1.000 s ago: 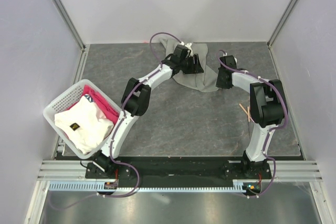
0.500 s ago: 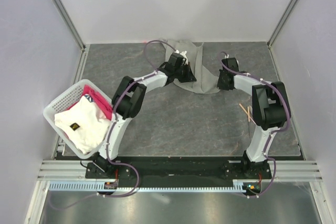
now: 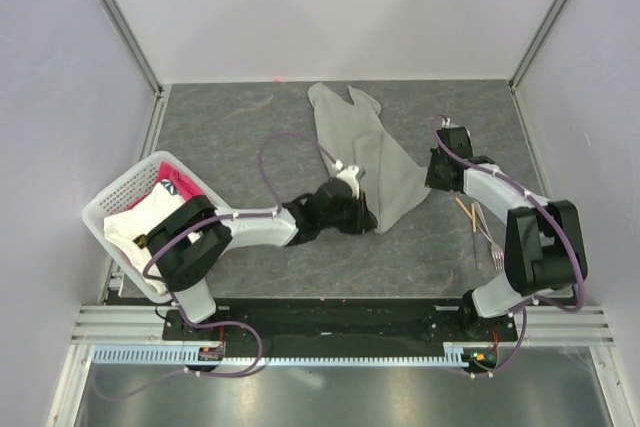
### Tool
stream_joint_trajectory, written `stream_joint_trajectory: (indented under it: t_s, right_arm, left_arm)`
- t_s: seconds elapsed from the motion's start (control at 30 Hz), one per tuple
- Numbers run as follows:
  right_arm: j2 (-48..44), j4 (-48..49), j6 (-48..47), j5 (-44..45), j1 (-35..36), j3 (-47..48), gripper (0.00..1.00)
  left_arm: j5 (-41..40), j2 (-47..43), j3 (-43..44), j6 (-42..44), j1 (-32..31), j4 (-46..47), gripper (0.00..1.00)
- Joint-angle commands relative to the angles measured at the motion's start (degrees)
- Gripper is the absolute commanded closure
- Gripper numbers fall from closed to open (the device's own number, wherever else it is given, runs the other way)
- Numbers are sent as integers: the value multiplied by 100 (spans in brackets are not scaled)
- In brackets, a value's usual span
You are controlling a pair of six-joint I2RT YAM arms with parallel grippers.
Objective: Fold the napkin, place the utensils inside, and roll it up
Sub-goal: Flatten the napkin out
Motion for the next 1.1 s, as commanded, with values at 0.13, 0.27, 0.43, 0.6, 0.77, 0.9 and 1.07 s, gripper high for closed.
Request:
stream_joint_trajectory:
  t_s: [0.13,0.27,0.43,0.6,0.77,0.9,1.07]
  right_arm:
    - [-755,-272,-113,201,-7,-388,100]
    - [-773,-290,-104,157,-16,-379,100]
    - [-738,-290,-104,78,-16,-335,100]
    - [-598,-255,-113,-71,-7,-335,100]
    - [-597,-229,-139,-177,-7,-396,100]
    - [-597,-229,-183,-159,-7,-432,100]
    - [-430,-194,-192,-239,-7,-405,100]
  left_arm:
    - [-1221,-1567,-758,-690,-627,-860,45]
    - [-1743,-1939,-503,198,-303,-1186,33]
    - [-535,-1212,348,803,919,-933,37]
    - [232,691,2190,1789,1148,-870,33]
    - [867,2242,3626,1843,1377,-1256,29]
    - [657,2885,4444,1738,1447,-1713,29]
    - [156,2790,4279,1667,1439,-1706,30]
